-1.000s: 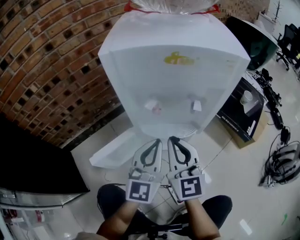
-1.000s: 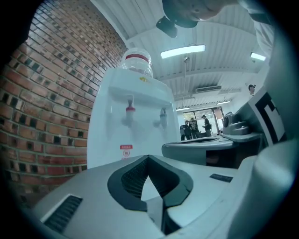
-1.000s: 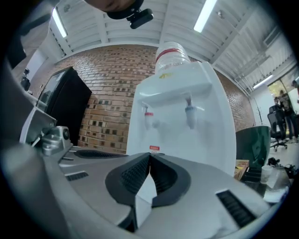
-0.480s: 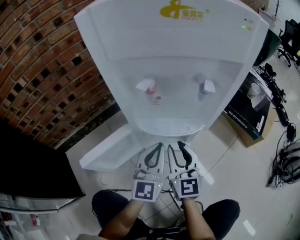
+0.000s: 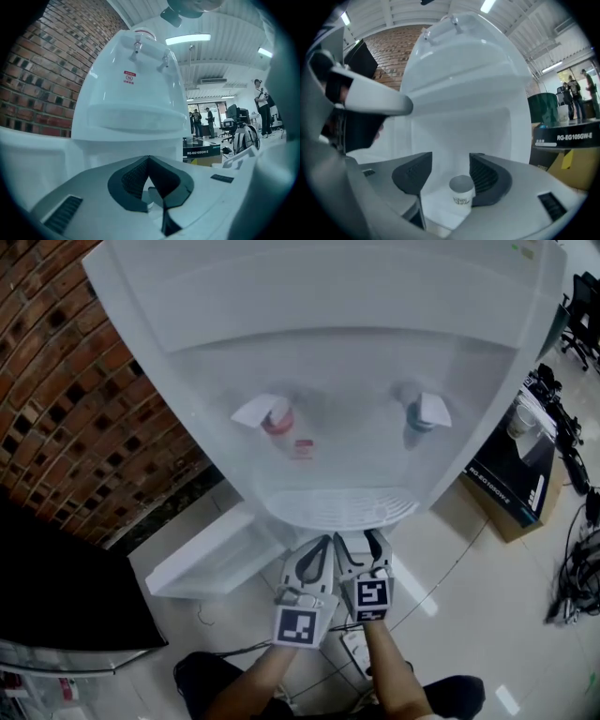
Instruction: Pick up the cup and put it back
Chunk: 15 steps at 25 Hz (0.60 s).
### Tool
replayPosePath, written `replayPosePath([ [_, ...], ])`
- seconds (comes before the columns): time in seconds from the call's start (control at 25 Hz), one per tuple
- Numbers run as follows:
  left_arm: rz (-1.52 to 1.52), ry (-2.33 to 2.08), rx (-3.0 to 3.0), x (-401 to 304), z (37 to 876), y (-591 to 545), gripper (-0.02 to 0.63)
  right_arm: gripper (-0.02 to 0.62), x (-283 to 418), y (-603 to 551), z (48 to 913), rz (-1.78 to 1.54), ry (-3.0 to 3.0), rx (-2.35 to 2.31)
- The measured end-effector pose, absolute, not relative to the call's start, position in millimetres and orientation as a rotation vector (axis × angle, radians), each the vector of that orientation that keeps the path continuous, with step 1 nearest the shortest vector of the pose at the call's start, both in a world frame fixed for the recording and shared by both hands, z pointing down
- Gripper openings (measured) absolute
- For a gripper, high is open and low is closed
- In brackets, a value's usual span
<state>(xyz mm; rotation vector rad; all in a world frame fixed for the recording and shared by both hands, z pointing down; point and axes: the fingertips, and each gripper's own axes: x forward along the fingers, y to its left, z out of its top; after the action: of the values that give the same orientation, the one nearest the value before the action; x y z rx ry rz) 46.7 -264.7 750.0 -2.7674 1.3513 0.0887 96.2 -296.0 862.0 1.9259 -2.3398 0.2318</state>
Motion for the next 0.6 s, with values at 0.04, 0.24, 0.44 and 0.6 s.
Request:
replayPosePath([
  [0.04, 0.068, 1.343, -2.772, 47.9, 755.0, -264.9, -0.006, 0.282, 97.6, -301.6, 878.8, 0.256, -2.325, 1.918],
  [0.24, -0.004, 1.321, -2.792, 49.8, 777.7, -267.4, -0.006, 0.383, 103.1, -327.3, 942.3, 0.333, -2.275, 1.898],
  [0.44, -0.001, 1.339, -2.789, 46.6, 789.5, -268.4, -0.006, 0.399, 105.6, -353.4, 975.6, 0.337, -2.27, 1.896],
  [0.6, -0.034, 1.311, -2.786, 48.4, 797.9, -266.6, -0.006, 0.399, 108.9, -374.2, 1000.3, 0.354, -2.25, 1.878],
])
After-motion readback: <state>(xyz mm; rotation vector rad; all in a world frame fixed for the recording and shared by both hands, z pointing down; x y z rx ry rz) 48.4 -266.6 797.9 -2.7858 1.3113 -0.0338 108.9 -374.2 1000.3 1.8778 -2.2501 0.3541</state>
